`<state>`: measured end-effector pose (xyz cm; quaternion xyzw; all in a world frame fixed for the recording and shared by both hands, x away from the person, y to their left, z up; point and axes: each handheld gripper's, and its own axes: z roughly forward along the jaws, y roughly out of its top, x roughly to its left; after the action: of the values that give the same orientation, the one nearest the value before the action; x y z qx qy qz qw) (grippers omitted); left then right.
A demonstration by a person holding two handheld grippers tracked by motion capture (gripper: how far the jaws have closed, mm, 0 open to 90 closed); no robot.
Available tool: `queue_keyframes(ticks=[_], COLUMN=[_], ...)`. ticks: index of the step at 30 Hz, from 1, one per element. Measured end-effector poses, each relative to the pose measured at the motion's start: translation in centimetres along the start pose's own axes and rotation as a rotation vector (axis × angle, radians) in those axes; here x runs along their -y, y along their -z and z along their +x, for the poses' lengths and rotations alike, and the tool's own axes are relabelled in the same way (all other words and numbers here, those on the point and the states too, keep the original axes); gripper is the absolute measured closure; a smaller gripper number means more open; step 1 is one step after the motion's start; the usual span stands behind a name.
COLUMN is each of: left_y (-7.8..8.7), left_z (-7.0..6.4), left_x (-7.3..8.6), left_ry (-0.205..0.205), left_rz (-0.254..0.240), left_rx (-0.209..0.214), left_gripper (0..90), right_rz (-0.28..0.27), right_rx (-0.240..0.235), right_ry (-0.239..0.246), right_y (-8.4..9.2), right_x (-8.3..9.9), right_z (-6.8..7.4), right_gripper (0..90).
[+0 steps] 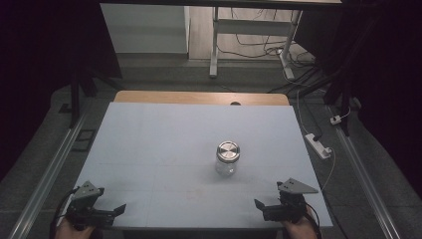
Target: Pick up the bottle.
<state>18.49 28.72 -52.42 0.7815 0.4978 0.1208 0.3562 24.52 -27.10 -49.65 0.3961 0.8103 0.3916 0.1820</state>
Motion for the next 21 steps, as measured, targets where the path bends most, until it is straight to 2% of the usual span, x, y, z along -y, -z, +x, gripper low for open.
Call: queue_keyframes(ticks=[5, 8, 21], left_y=[0.06, 0.17, -0.14], left_z=[-0.01, -0.07, 0.01], left_x=[0.02, 0.05, -0.07], left_ry=[0.001, -0.007, -0.009], left_rz=[-0.005, -0.022, 0.007], left_rx=[-0.010, -0.036, -0.019], left_gripper=[0.0, 0.0, 0.0], right_rz=[0.006, 0.008, 0.016], right_rx=[-0.008, -0.016, -0.031], right_ry=[0.009, 0.009, 0.007], right_y=[-0.05, -0.10, -0.16], right_x=[-0.02, -0.03, -0.07], right_z=[0.07, 0.06, -0.05], right_gripper=[0.0, 0.0, 0.0])
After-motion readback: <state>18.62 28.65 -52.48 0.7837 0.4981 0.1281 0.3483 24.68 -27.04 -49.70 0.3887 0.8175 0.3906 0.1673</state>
